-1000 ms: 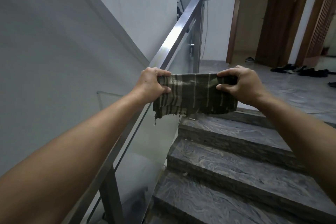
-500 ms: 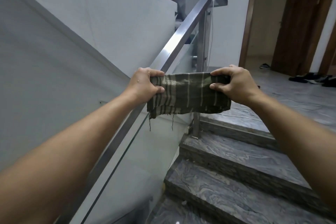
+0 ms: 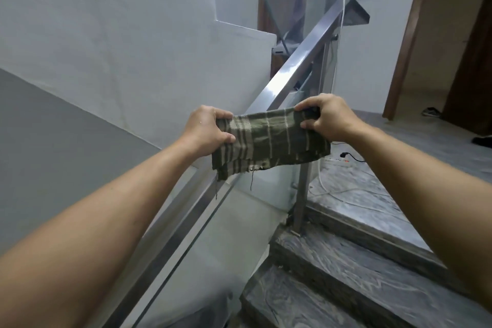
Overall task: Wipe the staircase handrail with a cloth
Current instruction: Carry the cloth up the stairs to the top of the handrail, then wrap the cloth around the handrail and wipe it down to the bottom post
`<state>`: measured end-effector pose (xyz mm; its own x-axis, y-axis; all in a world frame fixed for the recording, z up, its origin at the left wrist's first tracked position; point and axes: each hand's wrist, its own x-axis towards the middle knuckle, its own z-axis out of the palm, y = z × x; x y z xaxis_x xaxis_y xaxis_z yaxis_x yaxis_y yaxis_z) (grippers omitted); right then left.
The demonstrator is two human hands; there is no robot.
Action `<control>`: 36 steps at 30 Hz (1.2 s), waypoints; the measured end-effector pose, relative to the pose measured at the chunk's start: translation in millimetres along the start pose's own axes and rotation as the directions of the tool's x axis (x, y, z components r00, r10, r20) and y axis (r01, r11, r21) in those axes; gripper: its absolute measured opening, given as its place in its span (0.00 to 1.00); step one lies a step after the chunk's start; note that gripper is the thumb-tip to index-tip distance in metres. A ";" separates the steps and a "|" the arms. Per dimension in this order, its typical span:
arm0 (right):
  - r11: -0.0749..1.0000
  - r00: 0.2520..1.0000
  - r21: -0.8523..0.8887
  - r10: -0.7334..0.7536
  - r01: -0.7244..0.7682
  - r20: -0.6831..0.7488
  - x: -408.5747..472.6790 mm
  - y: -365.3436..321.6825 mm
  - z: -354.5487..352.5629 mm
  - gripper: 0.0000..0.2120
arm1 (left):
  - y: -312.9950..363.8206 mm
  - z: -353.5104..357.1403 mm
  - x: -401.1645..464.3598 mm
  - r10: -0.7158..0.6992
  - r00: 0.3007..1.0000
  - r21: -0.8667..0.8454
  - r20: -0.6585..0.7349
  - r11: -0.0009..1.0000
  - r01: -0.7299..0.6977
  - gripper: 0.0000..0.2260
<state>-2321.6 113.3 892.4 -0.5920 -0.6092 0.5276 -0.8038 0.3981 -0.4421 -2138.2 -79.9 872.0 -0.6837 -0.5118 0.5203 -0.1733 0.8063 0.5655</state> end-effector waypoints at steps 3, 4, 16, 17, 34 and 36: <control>1.000 0.998 -0.024 -0.011 0.012 0.063 35.4 1.8 3.9 0.16 | -6.3 9.9 17.9 -0.053 0.998 0.031 -0.026 0.998 0.053 0.24; 0.999 0.997 -0.035 -0.022 0.025 0.077 46.8 0.9 4.8 0.16 | -9.4 13.5 23.8 -0.057 0.998 0.045 -0.039 0.997 0.059 0.24; 0.919 0.970 -0.341 -0.135 0.200 0.203 160.6 -20.1 35.5 0.22 | -33.9 47.2 67.6 -0.069 0.997 0.335 -0.042 0.939 0.079 0.08; 0.908 0.965 -0.360 -0.142 0.215 0.219 165.7 -20.0 38.7 0.23 | -33.7 50.8 66.9 -0.037 0.998 0.398 -0.041 0.916 0.050 0.09; 0.644 0.856 -0.605 -0.501 0.468 0.130 165.7 7.0 59.1 0.14 | -25.4 101.2 91.8 0.205 0.950 0.277 0.235 0.923 -0.267 0.32; 0.683 0.865 -0.553 -0.476 0.477 0.160 157.8 16.5 54.0 0.21 | -23.3 101.2 89.8 0.192 0.955 0.281 0.224 0.926 -0.252 0.32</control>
<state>-2425.1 -13.3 929.1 -0.1203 -0.8258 0.5509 -0.8642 0.3603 0.3513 -2267.3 -114.7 840.7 -0.8454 -0.2675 0.4622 -0.1874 0.9591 0.2123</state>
